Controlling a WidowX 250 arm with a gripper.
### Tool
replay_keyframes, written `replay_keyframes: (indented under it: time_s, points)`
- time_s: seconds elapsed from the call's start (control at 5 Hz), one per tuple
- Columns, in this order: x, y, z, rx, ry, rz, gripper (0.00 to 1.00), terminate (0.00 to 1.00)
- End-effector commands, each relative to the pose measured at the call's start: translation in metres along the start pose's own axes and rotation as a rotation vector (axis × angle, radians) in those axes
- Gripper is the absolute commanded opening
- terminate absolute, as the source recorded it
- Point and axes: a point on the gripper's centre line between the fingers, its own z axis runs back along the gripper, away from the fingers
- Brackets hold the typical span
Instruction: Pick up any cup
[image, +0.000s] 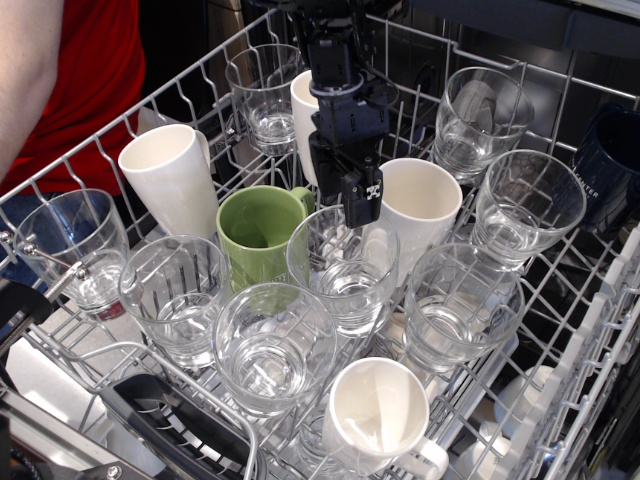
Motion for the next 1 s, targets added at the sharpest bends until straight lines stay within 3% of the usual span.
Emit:
replay_keyframes:
  time_s: [0.0, 0.4, 0.8]
  points:
    - [0.003, 0.024, 0.005, 0.058, -0.055, -0.118, 1.00, 0.00]
    - [0.011, 0.037, -0.019, 0.081, -0.067, -0.078, 1.00, 0.00]
    - [0.003, 0.029, -0.034, 0.065, -0.084, -0.071, 1.00, 0.00]
